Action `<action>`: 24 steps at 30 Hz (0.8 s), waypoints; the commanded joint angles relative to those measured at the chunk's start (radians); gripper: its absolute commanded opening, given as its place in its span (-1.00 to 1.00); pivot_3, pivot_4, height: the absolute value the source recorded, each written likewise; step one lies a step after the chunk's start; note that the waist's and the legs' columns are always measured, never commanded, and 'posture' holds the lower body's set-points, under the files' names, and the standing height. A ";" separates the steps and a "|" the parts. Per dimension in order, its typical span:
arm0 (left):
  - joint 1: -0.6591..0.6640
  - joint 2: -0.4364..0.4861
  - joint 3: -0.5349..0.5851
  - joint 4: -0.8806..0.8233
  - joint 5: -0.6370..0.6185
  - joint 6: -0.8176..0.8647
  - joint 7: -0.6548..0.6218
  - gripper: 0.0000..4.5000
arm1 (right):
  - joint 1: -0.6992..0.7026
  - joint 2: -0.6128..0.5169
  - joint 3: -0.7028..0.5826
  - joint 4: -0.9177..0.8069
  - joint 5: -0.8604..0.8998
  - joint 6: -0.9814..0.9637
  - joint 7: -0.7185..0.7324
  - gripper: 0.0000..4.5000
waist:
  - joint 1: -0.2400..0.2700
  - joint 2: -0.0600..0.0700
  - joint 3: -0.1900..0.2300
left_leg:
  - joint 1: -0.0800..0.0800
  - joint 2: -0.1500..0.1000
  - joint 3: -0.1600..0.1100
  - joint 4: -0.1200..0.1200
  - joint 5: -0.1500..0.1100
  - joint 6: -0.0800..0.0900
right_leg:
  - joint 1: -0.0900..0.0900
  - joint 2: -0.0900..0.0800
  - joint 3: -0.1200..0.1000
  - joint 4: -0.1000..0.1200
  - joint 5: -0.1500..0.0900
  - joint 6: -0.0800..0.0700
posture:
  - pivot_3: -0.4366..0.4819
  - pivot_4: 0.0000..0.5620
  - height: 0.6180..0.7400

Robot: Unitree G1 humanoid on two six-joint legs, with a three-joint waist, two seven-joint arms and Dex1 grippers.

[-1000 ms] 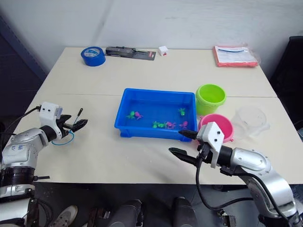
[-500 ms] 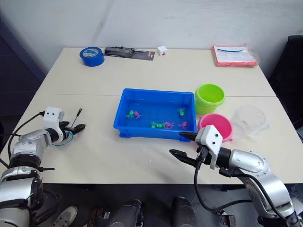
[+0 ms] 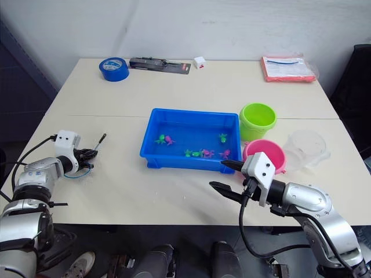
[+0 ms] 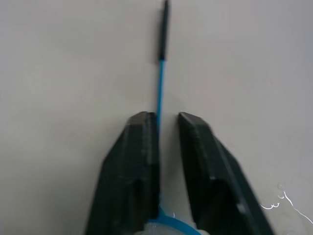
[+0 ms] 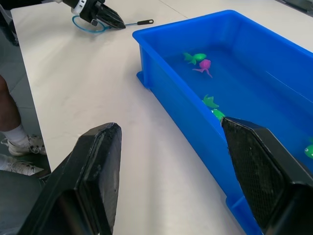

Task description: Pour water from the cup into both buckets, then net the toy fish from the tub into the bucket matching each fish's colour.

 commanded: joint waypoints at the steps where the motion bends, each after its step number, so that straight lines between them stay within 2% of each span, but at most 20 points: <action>1: 0.024 0.006 -0.015 0.001 0.014 0.016 -0.015 -0.96 | -0.001 -0.013 -0.027 -0.016 0.003 -0.024 0.009 1.00 | 0.000 0.000 0.000 | 0.000 0.000 0.000 0.000 0.000 0.000 | 0.000 0.000 0.000 0.000 0.000 0.000 | -0.05 -0.47 0.95; 7: 0.024 0.025 0.007 -0.022 0.007 0.005 0.017 -0.96 | -0.010 -0.015 -0.034 -0.004 0.006 -0.023 0.015 1.00 | -0.001 0.000 0.000 | 0.000 0.000 0.000 0.000 0.000 0.000 | 0.000 0.000 0.000 0.000 0.000 0.000 | -0.05 -0.47 0.95; 11: 0.038 0.062 0.068 -0.137 -0.036 -0.039 0.028 -0.96 | -0.021 -0.020 -0.040 0.005 0.017 -0.018 0.028 1.00 | -0.003 0.000 0.000 | 0.000 0.001 0.000 0.000 0.000 0.000 | 0.000 0.000 0.000 0.000 0.000 0.000 | -0.05 -0.47 0.95; 15: 0.077 0.088 0.111 -0.436 -0.126 0.004 -0.069 -0.96 | -0.047 -0.034 -0.042 0.035 0.023 -0.018 0.049 1.00 | -0.005 -0.003 0.002 | -0.001 0.003 0.000 0.000 -0.001 -0.001 | -0.001 0.000 0.000 -0.001 0.000 0.000 | -0.05 -0.47 0.95; 18: 0.104 0.082 0.105 -0.774 -0.311 0.198 -0.221 -0.96 | -0.068 -0.052 -0.038 0.054 0.030 -0.003 0.068 1.00 | 0.001 -0.003 0.002 | -0.001 0.002 -0.002 0.001 -0.001 -0.001 | 0.001 -0.003 0.002 -0.002 0.000 0.000 | -0.05 -0.47 0.95; 21: 0.145 0.118 0.002 -1.057 -0.425 0.361 -0.367 -0.96 | -0.105 -0.079 -0.026 0.068 0.042 0.036 0.091 1.00 | -0.004 -0.002 0.002 | -0.001 -0.001 -0.004 0.001 -0.001 0.000 | 0.003 -0.007 0.001 -0.003 0.000 0.000 | -0.05 -0.47 0.95; 24: 0.160 0.147 -0.064 -1.155 -0.446 0.414 -0.437 -0.96 | -0.131 -0.095 -0.016 0.078 0.048 0.061 0.104 1.00 | -0.008 0.000 0.001 | -0.001 -0.002 -0.004 0.000 -0.001 0.000 | 0.003 -0.007 0.002 -0.004 0.000 0.000 | -0.05 -0.47 0.95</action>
